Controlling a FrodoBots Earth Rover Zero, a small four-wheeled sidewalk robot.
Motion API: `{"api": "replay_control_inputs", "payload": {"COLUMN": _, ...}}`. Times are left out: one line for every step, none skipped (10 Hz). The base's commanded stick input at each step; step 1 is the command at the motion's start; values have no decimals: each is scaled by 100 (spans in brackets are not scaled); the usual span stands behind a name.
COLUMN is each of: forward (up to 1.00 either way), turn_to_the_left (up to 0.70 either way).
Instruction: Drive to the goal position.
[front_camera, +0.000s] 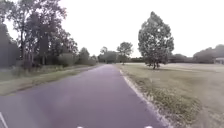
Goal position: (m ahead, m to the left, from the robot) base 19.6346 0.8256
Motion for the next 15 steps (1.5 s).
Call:
{"api": "replay_control_inputs", "payload": {"forward": 70, "turn_to_the_left": 0}}
{"api": "replay_control_inputs", "payload": {"forward": 70, "turn_to_the_left": 0}}
{"api": "replay_control_inputs", "payload": {"forward": 70, "turn_to_the_left": 0}}
{"api": "replay_control_inputs", "payload": {"forward": 70, "turn_to_the_left": 0}}
{"api": "replay_control_inputs", "payload": {"forward": 70, "turn_to_the_left": 0}}
{"api": "replay_control_inputs", "payload": {"forward": 70, "turn_to_the_left": 0}}
{"api": "replay_control_inputs", "payload": {"forward": 70, "turn_to_the_left": 0}}
{"api": "replay_control_inputs", "payload": {"forward": 70, "turn_to_the_left": 0}}
{"api": "replay_control_inputs", "payload": {"forward": 70, "turn_to_the_left": 0}}
{"api": "replay_control_inputs", "payload": {"forward": 70, "turn_to_the_left": 0}}
{"api": "replay_control_inputs", "payload": {"forward": 70, "turn_to_the_left": 0}}
{"api": "replay_control_inputs", "payload": {"forward": 70, "turn_to_the_left": 0}}
{"api": "replay_control_inputs", "payload": {"forward": 70, "turn_to_the_left": 0}}
{"api": "replay_control_inputs", "payload": {"forward": 70, "turn_to_the_left": 0}}
{"api": "replay_control_inputs", "payload": {"forward": 70, "turn_to_the_left": 0}}
